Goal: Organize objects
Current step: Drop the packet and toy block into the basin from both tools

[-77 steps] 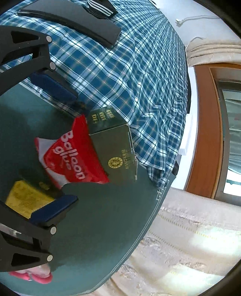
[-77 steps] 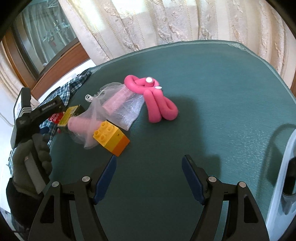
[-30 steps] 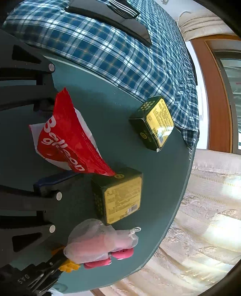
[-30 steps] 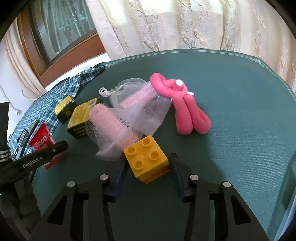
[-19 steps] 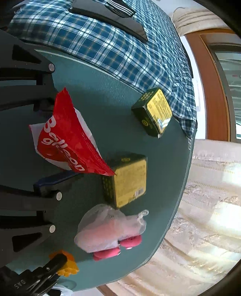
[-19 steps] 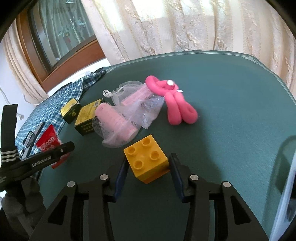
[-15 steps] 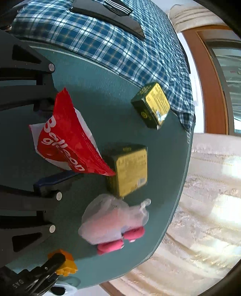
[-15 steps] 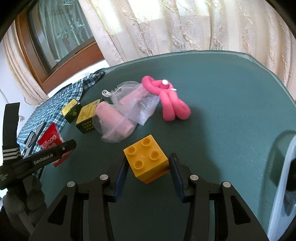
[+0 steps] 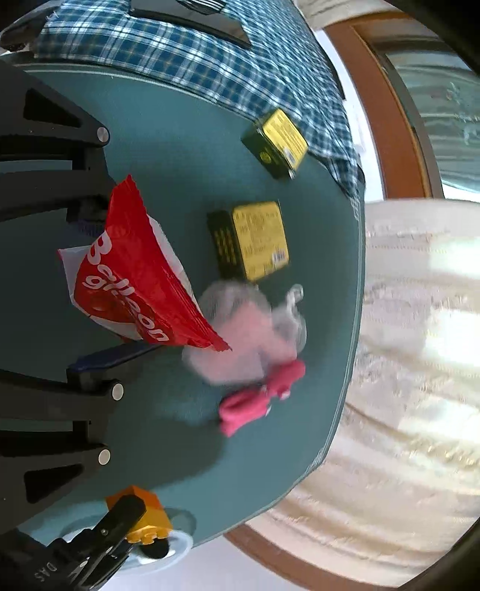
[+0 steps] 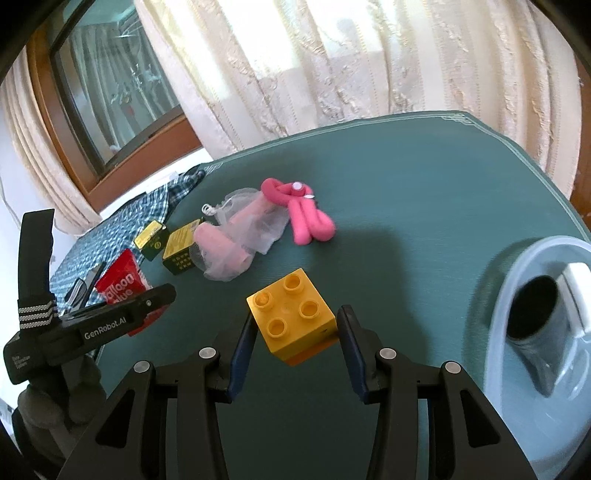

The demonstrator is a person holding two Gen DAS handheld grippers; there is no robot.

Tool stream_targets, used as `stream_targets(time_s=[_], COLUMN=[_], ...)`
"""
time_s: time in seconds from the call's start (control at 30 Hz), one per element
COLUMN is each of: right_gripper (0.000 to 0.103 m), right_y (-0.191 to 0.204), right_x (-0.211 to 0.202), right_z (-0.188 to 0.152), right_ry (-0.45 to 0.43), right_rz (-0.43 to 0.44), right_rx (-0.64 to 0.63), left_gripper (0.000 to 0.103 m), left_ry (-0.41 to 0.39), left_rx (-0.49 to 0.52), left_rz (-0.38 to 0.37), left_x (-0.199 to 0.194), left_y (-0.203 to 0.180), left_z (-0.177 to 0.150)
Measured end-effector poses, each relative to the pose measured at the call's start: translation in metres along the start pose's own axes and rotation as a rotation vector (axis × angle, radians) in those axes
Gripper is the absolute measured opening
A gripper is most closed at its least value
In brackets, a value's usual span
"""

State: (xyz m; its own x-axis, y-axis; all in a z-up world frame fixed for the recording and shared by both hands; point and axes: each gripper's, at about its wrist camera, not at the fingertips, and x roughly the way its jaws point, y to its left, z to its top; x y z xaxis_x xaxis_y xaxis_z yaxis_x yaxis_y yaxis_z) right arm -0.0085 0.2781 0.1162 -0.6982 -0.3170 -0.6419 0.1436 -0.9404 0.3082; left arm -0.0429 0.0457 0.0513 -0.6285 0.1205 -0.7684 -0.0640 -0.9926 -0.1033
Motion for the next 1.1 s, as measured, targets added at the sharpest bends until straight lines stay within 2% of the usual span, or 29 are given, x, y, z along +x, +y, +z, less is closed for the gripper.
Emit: stream_targets(time_s=[0.3, 0.53, 0.83, 1.1], right_gripper=[0.046, 0.046, 0.046, 0.046], right_y=[-0.037, -0.087, -0.157, -0.183], right_x=[-0.047, -0.089, -0.124, -0.128], right_z=[-0.003, -0.011, -0.026, -0.032], right_ry=[-0.083, -0.143, -0.186, -0.176], right_rz=[-0.048, -0.155, -0.304, -0.353], right_rx=[0.052, 0.13, 0.275, 0.316], left_gripper=[0.052, 0.052, 0.052, 0.052], left_ry=[-0.006, 0.015, 0.038, 0.057], left_rx=[0.121, 0.223, 0.399, 0.519], left_rz=[-0.073, -0.166, -0.331, -0.477], left_x=[-0.01, -0.011, -0.022, -0.031], left_y=[-0.061, -0.115, -0.187, -0.241], left_z=[-0.003, -0.009, -0.027, -0.044])
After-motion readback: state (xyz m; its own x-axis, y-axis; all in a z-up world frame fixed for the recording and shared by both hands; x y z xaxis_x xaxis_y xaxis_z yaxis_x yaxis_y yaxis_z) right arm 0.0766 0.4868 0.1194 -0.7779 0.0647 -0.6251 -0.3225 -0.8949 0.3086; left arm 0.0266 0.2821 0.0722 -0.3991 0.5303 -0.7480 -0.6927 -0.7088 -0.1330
